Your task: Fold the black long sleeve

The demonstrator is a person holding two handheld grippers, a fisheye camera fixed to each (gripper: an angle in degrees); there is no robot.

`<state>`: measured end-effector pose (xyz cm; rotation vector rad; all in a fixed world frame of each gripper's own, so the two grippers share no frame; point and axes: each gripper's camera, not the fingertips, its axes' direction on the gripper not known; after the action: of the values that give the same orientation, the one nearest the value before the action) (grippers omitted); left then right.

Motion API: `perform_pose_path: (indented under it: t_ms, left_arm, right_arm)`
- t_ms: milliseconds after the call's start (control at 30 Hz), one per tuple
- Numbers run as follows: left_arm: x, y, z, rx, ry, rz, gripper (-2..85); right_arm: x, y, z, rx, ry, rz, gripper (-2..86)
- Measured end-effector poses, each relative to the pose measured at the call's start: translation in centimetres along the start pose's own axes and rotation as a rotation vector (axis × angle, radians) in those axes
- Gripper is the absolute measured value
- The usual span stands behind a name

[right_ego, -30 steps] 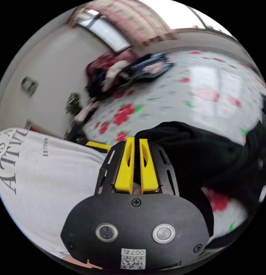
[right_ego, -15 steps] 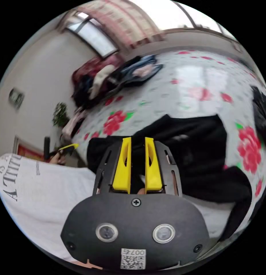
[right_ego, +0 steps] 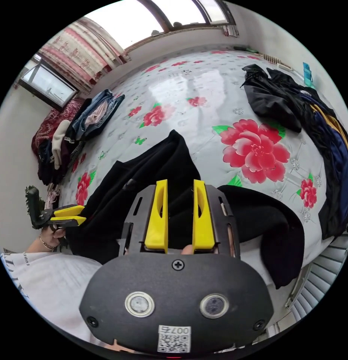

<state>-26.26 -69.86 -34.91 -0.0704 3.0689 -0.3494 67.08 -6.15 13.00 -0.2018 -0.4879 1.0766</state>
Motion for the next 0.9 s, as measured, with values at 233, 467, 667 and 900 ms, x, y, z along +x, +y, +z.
perform_pose_path:
  t_ms: [233, 467, 667, 900]
  left_arm:
    - [-1.4, 1.5, 1.1, -0.058, 0.035, -0.098, 5.1]
    - [-2.2, 9.8, -7.6, 0.408, 0.190, -0.214, 4.3]
    - [-0.1, 19.0, -16.3, 0.699, 0.005, -0.227, 3.8]
    - [8.3, 25.3, -25.7, 1.076, -0.189, 0.016, 2.9]
  right_arm:
    - [1.1, -1.8, 4.3, -0.100, -0.027, -0.038, 8.4]
    - [-1.6, 1.0, 4.8, -0.172, -0.109, -0.126, 3.8]
    - [-6.1, 5.6, -10.2, 0.309, -0.143, -0.341, 2.2]
    - [-14.9, 15.0, -31.0, 0.986, 0.001, -0.623, 1.9]
